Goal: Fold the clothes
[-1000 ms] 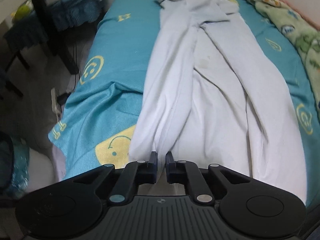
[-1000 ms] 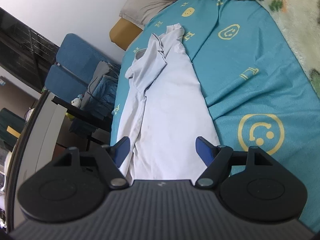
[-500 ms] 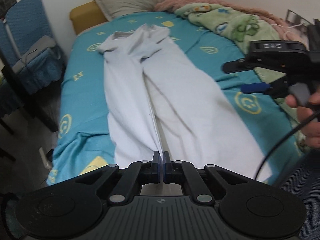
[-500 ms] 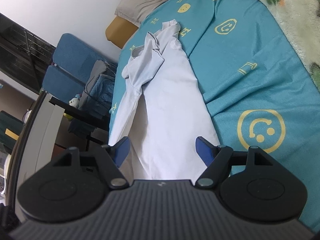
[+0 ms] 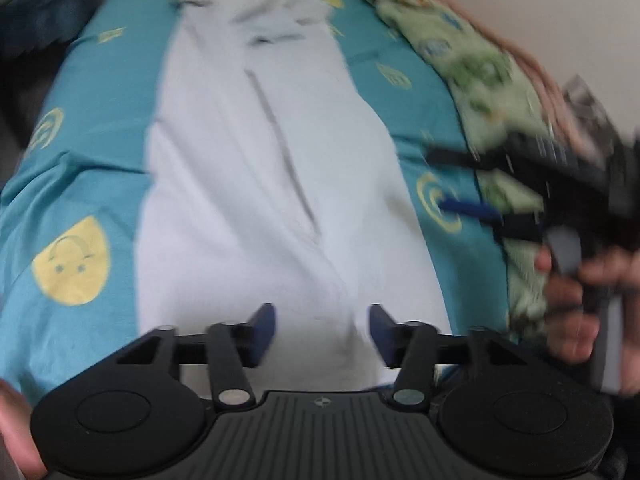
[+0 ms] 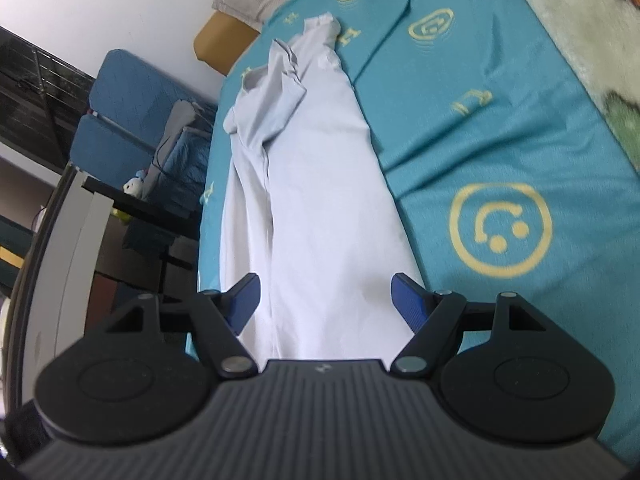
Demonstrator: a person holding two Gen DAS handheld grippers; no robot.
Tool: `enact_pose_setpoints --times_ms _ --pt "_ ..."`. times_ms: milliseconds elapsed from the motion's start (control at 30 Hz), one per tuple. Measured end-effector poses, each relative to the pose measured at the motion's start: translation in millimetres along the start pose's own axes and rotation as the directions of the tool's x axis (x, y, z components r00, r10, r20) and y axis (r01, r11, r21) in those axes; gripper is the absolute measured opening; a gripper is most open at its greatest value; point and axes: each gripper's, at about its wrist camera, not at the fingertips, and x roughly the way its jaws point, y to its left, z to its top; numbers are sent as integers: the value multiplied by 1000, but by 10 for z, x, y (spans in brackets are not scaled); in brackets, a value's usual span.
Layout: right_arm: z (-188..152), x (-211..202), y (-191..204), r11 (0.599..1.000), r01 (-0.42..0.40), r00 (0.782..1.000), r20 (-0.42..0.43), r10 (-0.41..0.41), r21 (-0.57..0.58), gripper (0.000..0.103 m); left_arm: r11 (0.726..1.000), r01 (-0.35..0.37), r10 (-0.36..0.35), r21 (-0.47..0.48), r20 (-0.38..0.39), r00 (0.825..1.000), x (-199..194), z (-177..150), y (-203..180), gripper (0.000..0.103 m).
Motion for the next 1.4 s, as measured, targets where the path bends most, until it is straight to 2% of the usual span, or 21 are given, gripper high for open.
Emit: enact_pose_setpoints --times_ms 67,167,200,333,367,467,567,667,867,1000,1133,1167,1200,1267,1333,1400 --pt "-18 10 -48 1000 4 1000 -17 -4 16 74 993 13 -9 -114 36 999 -110 52 300 78" --pt "-41 28 -118 999 3 999 -42 -2 43 73 954 26 1 -298 88 996 -175 129 744 79" --pt "-51 26 -135 999 5 999 -48 -3 49 66 937 30 7 -348 104 995 -176 143 848 79" --pt "-101 -4 -178 997 55 997 -55 -52 59 61 884 39 48 -466 174 984 -149 162 1078 79" --pt "-113 -9 -191 996 67 996 -57 -63 65 61 878 32 60 -478 175 983 -126 173 1097 79" --pt "-149 -15 -231 991 99 994 -64 -94 85 60 898 -38 93 -439 103 990 33 215 1002 78" --pt "-178 -2 -243 987 136 988 -83 -128 91 61 905 -61 87 -421 43 995 186 203 962 72" --pt "-206 13 -252 980 173 981 -103 -163 95 61 900 -71 86 -430 16 996 211 168 970 69" --pt "-263 36 -258 965 247 962 -140 -233 92 59 889 -91 83 -449 -37 996 261 97 984 69" --pt "-303 106 -174 964 265 947 -200 -252 36 61 881 -107 85 -461 -69 994 291 54 994 57" --pt "-386 138 -58 956 291 929 -227 -292 -37 60 878 -142 121 -457 -74 990 273 31 962 47" --pt "-414 134 -34 955 292 926 -233 -296 -51 54 879 -147 126 -454 -76 989 257 17 945 41" --pt "-444 122 -13 951 301 922 -235 -308 -67 40 880 -154 132 -449 -78 988 244 3 927 31" --pt "-504 94 25 941 322 912 -235 -337 -99 28 884 -177 154 -432 -88 984 221 -29 881 19" --pt "-555 57 54 931 344 903 -229 -364 -123 28 888 -199 174 -415 -98 980 197 -72 849 19" --pt "-565 10 41 924 365 899 -215 -382 -117 29 887 -212 181 -410 -112 977 212 -83 827 23"
